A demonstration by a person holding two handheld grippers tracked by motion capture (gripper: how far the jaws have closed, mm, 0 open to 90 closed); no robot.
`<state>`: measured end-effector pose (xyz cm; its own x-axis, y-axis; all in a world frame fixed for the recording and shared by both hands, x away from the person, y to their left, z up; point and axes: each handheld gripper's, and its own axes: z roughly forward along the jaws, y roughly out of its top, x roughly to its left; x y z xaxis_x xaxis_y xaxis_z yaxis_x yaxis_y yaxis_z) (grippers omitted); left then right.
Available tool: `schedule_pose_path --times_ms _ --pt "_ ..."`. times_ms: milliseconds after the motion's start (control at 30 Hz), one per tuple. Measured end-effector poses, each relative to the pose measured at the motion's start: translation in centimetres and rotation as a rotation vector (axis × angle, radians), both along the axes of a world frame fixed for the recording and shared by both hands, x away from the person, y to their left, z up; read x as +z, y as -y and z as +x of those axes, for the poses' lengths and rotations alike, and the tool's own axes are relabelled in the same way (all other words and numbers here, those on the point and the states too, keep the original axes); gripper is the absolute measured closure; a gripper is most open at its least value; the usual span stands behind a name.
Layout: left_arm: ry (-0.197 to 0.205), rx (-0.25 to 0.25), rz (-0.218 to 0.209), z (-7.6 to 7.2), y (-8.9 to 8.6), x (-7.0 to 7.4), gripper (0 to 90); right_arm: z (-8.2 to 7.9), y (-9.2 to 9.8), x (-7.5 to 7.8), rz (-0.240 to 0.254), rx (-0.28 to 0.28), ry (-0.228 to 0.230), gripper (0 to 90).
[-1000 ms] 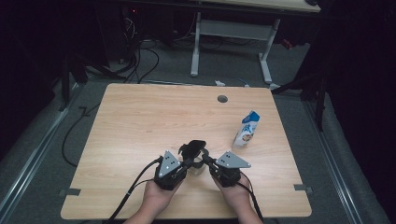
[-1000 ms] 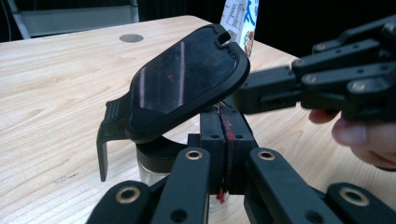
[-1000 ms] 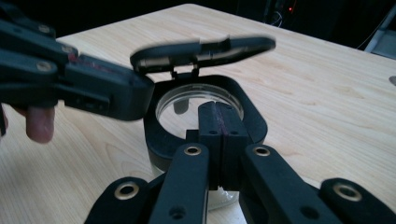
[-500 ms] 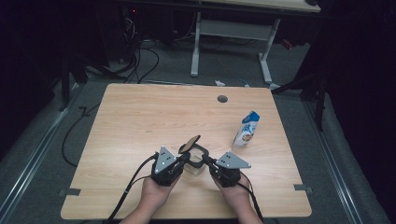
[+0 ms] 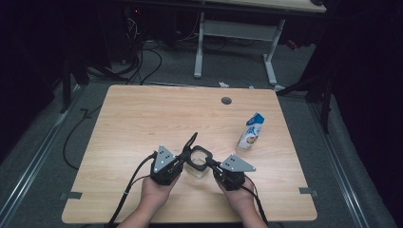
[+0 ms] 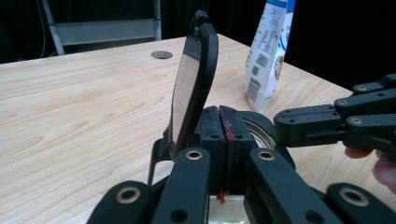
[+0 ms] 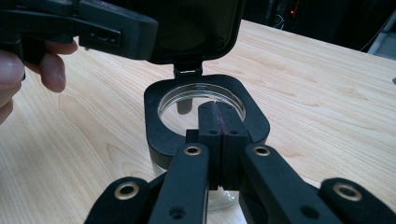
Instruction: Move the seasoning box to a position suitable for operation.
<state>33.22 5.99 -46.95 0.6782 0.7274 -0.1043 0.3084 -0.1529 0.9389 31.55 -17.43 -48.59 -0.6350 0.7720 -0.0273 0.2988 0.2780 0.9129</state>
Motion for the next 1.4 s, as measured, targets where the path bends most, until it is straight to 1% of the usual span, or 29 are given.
schedule_pose_path --times_ms 167,467,867,1033,1167,1233,1267,1300,1400 --pt "0.006 0.000 0.001 0.1 0.1 0.2 88.6 0.0 0.0 0.0 0.001 0.000 0.000 89.9" --pt "0.013 0.042 0.013 0.8 -0.3 0.3 88.8 0.0 0.1 -0.1 0.003 0.003 0.001 89.9" --pt "0.008 0.054 0.017 1.2 -0.6 0.3 89.2 0.1 0.1 -0.1 0.004 0.011 0.005 89.9" --pt "-0.001 0.056 0.012 1.3 -0.6 0.3 89.9 0.1 0.2 -0.1 0.006 0.012 0.006 89.9" --pt "-0.002 0.059 0.023 1.4 -0.6 0.2 90.0 0.1 0.1 -0.2 0.006 0.013 0.007 90.0" --pt "-0.006 0.076 0.036 1.5 -0.6 0.0 90.0 0.0 0.1 -0.2 0.009 0.013 0.006 90.0" --pt "-0.021 0.084 0.030 1.6 -0.8 -0.1 90.0 0.0 0.1 -0.2 0.007 0.012 0.007 90.0" --pt "-0.025 0.082 0.025 1.6 -1.0 -0.2 90.0 0.0 0.1 -0.2 0.007 0.013 0.006 89.9" --pt "-0.014 0.065 0.021 1.3 -1.2 -0.2 89.0 0.1 0.2 -0.1 0.007 0.012 0.004 89.9"
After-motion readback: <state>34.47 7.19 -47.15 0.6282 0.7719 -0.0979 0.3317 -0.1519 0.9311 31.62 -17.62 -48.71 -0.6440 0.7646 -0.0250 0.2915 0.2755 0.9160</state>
